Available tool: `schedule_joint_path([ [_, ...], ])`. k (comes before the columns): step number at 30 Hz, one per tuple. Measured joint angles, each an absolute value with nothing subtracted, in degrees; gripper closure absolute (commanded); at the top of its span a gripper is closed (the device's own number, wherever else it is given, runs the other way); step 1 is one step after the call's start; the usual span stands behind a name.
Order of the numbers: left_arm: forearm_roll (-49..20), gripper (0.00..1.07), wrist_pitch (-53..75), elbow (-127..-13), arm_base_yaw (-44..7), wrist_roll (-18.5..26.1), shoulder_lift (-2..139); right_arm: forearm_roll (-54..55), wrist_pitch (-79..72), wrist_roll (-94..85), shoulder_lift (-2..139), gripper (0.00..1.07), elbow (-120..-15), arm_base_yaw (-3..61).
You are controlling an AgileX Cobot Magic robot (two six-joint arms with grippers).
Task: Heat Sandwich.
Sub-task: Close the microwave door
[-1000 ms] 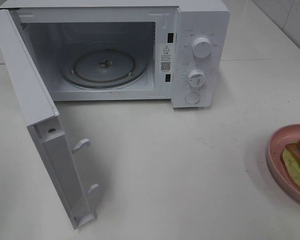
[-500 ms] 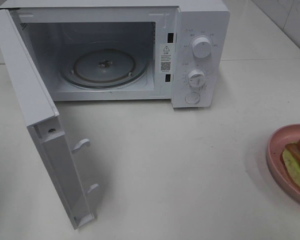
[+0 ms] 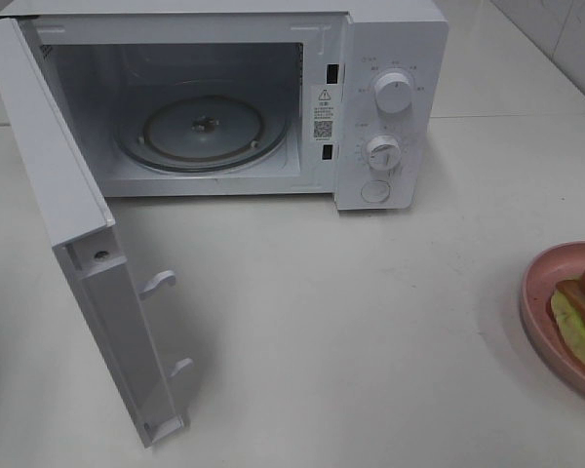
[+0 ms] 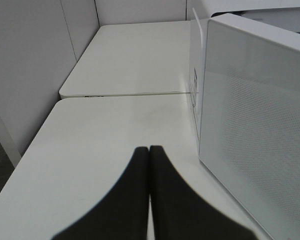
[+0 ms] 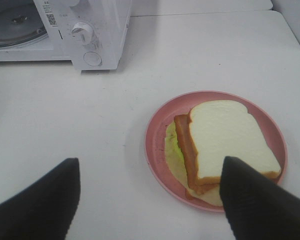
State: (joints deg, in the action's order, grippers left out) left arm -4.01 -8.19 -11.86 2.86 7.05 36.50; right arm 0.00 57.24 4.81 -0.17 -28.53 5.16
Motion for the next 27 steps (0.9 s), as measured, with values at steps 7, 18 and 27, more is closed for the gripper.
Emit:
schedule_joint_path([
  [7, -3.72, 1.07, -19.31, -11.80, 2.86, 6.99, 48.19, 0.00, 57.24, 4.81, -0.17, 0.32, -28.53, 5.16],
  [18, 8.48, 1.07, -30.94, -11.80, 2.86, -2.12, 59.93, 0.00, 57.24, 4.81, -0.17, 0.32, -28.53, 5.16],
  [27, 23.03, 1.07, -42.11, -12.38, 2.86, -10.20, 69.73, 0.00, 57.24, 4.81, -0.17, 0.32, -28.53, 5.16],
])
